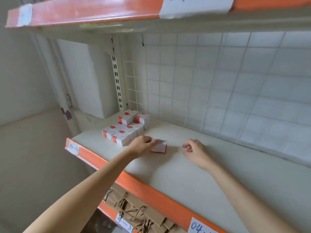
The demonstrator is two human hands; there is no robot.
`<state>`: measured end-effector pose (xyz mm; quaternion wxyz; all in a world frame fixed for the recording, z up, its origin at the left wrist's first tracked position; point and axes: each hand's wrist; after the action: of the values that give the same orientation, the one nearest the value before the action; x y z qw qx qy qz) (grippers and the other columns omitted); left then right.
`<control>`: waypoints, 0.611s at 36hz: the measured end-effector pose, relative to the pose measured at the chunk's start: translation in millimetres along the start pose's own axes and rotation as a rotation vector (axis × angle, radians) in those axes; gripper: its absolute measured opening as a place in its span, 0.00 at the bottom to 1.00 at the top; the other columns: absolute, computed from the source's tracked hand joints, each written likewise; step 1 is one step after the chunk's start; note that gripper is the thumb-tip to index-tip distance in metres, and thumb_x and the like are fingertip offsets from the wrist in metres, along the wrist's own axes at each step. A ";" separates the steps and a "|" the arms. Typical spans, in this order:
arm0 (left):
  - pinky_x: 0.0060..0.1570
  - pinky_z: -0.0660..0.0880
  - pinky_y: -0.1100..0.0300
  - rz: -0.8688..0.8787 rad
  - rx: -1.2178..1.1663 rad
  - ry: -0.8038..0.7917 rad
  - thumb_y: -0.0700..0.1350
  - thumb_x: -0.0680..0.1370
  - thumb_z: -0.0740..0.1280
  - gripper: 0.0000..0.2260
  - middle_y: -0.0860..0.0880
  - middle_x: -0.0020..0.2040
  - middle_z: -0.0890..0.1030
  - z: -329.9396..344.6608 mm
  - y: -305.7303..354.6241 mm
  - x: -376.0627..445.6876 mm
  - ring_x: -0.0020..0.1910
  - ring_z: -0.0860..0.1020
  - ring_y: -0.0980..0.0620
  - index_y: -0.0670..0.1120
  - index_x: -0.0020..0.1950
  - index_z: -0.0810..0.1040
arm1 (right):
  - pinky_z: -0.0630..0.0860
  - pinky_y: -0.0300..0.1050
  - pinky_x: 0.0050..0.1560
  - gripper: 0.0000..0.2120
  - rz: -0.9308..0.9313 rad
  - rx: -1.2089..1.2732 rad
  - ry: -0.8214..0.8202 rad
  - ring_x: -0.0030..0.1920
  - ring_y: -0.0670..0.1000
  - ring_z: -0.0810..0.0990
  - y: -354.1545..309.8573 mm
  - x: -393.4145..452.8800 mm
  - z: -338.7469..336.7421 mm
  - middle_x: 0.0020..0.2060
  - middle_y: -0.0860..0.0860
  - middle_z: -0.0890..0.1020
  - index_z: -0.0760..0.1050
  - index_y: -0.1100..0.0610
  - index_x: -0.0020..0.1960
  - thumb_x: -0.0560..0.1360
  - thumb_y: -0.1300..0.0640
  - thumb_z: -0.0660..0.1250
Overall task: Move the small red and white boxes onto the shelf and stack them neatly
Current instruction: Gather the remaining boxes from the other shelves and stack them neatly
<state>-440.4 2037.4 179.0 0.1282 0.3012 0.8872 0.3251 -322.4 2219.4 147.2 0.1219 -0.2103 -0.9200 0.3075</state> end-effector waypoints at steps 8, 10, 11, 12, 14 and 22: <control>0.49 0.67 0.75 0.298 -0.090 -0.126 0.51 0.72 0.73 0.16 0.51 0.55 0.77 -3.6 -32.1 -11.9 0.51 0.75 0.59 0.52 0.59 0.77 | 0.76 0.48 0.48 0.07 -0.238 -0.076 0.245 0.43 0.54 0.81 1.2 -20.2 22.3 0.43 0.53 0.76 0.78 0.62 0.48 0.70 0.66 0.68; 0.49 0.68 0.73 0.346 -0.080 -0.139 0.52 0.68 0.74 0.21 0.52 0.55 0.77 0.4 -36.8 -9.4 0.50 0.75 0.59 0.51 0.60 0.76 | 0.70 0.36 0.47 0.07 -0.229 -0.053 0.237 0.41 0.47 0.77 -0.7 -21.5 19.5 0.43 0.49 0.73 0.78 0.62 0.50 0.72 0.66 0.67; 0.49 0.68 0.72 0.364 -0.073 -0.136 0.52 0.67 0.73 0.22 0.52 0.54 0.77 2.2 -37.8 -8.3 0.49 0.74 0.59 0.51 0.60 0.75 | 0.67 0.33 0.45 0.07 -0.226 -0.048 0.231 0.40 0.45 0.75 -1.6 -21.7 18.8 0.43 0.49 0.72 0.78 0.62 0.50 0.72 0.66 0.67; 0.48 0.68 0.72 0.374 -0.077 -0.127 0.51 0.66 0.73 0.23 0.52 0.53 0.77 3.0 -38.1 -7.5 0.48 0.74 0.60 0.51 0.59 0.75 | 0.65 0.31 0.43 0.07 -0.221 -0.048 0.225 0.40 0.44 0.74 -2.4 -21.8 18.3 0.43 0.48 0.72 0.78 0.61 0.50 0.72 0.65 0.67; 0.45 0.68 0.73 0.406 -0.107 -0.110 0.47 0.66 0.73 0.20 0.52 0.50 0.77 3.0 -37.0 -8.1 0.44 0.73 0.60 0.51 0.57 0.76 | 0.65 0.28 0.42 0.07 -0.222 -0.043 0.224 0.40 0.43 0.73 -2.2 -21.1 18.8 0.43 0.49 0.72 0.78 0.61 0.49 0.72 0.66 0.68; 0.46 0.68 0.71 0.513 -0.157 -0.081 0.43 0.64 0.69 0.17 0.51 0.51 0.76 2.5 -30.3 -11.1 0.47 0.74 0.58 0.55 0.51 0.73 | 0.68 0.27 0.45 0.06 -0.255 -0.056 0.219 0.39 0.41 0.75 2.7 -19.3 21.9 0.43 0.52 0.75 0.78 0.61 0.47 0.71 0.67 0.68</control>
<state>-444.3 2013.5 157.7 0.0998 0.5180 0.7482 0.4023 -312.3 2201.1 126.5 0.2535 -0.1275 -0.9286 0.2391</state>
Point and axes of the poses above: each hand's wrist, its own x-axis towards the middle knuckle, its own z-axis out of the palm, y = z × x
